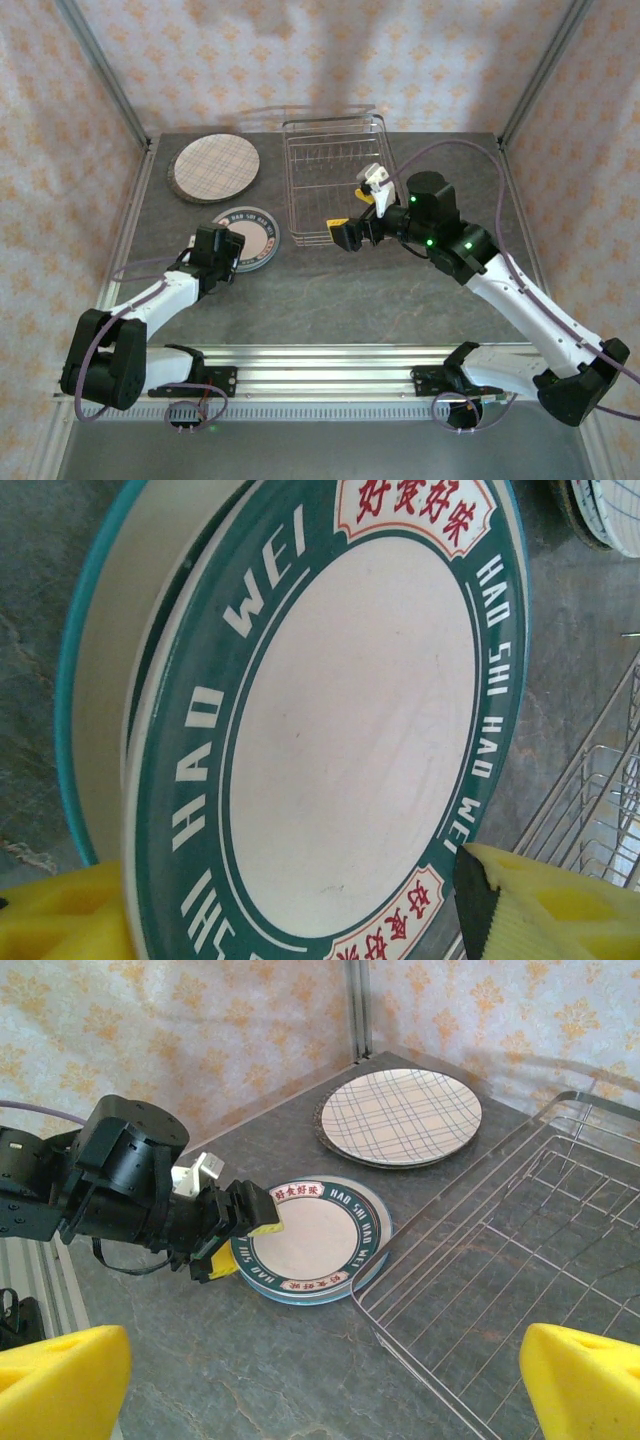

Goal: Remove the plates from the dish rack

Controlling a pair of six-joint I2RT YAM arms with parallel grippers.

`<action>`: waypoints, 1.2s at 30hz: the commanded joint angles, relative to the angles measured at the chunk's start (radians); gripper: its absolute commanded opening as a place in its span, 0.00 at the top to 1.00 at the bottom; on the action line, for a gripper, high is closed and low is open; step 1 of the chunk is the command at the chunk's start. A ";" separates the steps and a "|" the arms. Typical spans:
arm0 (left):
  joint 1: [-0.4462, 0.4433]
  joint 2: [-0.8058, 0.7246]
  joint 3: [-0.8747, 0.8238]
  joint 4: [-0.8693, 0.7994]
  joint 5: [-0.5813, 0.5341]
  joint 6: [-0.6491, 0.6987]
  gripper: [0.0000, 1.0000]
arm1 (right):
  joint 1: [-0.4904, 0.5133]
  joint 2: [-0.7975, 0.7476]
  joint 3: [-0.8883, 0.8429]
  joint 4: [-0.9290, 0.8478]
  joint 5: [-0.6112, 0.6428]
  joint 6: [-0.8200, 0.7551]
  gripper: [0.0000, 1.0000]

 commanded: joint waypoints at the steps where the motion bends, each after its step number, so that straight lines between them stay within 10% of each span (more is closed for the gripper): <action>1: 0.011 0.004 0.022 -0.088 0.001 0.017 0.29 | 0.007 0.000 0.035 0.006 0.021 0.015 0.01; 27: 0.011 0.016 0.100 -0.250 0.006 0.050 0.14 | 0.007 -0.003 0.035 -0.002 0.058 0.032 0.01; 36: 0.013 -0.080 0.152 -0.373 -0.002 0.086 0.01 | 0.005 -0.001 0.074 0.002 0.290 0.090 0.01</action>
